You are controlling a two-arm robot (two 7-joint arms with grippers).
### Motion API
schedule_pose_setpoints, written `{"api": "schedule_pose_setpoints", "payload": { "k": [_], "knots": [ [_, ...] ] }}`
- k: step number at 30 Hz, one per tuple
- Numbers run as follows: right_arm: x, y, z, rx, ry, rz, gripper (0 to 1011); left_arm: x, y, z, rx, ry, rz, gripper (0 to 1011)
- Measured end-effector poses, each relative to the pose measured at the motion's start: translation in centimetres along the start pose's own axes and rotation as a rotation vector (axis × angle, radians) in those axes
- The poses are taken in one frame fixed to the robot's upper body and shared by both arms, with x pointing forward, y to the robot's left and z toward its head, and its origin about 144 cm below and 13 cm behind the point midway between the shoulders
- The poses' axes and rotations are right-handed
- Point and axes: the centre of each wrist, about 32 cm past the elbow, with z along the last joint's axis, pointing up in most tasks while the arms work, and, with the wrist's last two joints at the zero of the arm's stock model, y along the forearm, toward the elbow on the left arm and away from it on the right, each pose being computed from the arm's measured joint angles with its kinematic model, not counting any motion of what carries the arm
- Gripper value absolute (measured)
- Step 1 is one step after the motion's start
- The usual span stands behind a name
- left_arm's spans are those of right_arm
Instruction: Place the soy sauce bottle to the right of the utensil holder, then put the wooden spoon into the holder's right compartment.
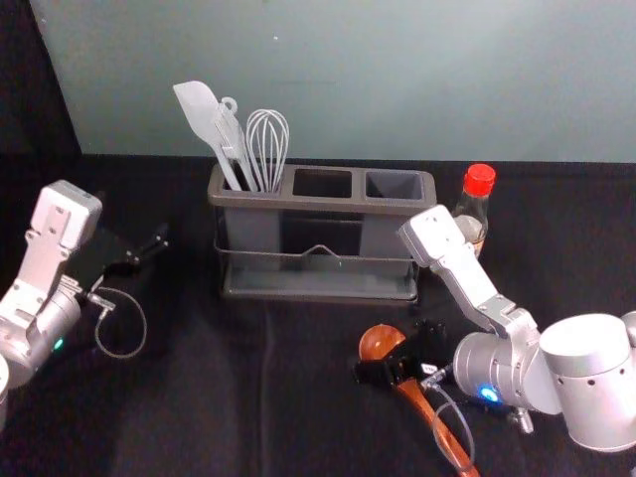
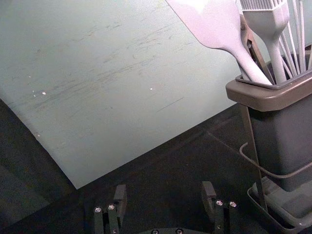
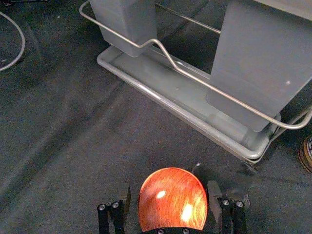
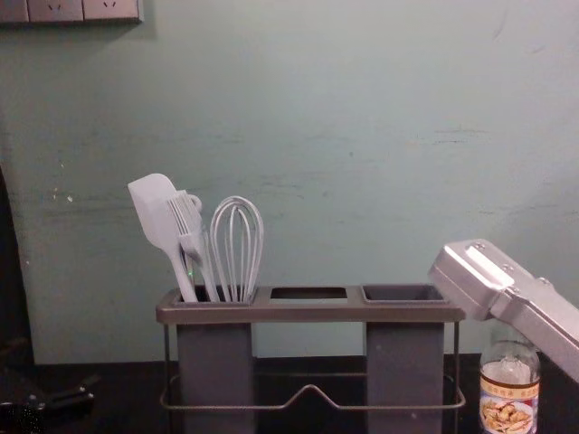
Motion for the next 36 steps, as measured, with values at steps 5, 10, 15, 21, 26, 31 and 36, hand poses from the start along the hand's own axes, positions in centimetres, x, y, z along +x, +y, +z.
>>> {"api": "schedule_pose_setpoints", "payload": {
  "k": [5,10,15,21,26,31,36],
  "knots": [
    [-0.2,0.3,0.0,0.003,-0.023,-0.012,1004,0.0,0.0,0.0,0.000,0.000,0.000,1005],
    [-0.2,0.6,0.0,-0.001,-0.035,-0.018,1004,0.0,0.0,0.0,0.000,0.000,0.000,1005],
    [-0.3,0.8,0.0,-0.003,-0.042,-0.021,1004,0.0,0.0,0.0,0.000,0.000,0.000,1005],
    [-0.3,1.0,0.1,-0.002,-0.050,-0.021,1004,0.0,0.0,0.0,0.000,0.000,0.000,1005],
    [-0.4,1.2,0.2,0.003,-0.062,-0.029,1004,0.0,0.0,0.0,0.000,0.000,0.000,1005],
    [-0.6,1.4,0.2,0.009,-0.073,-0.039,1004,0.0,0.0,0.0,0.000,0.000,0.000,1005],
    [-0.6,1.6,0.3,0.014,-0.075,-0.043,1004,0.0,0.0,0.0,0.000,0.000,0.000,1005]
  ]
}}
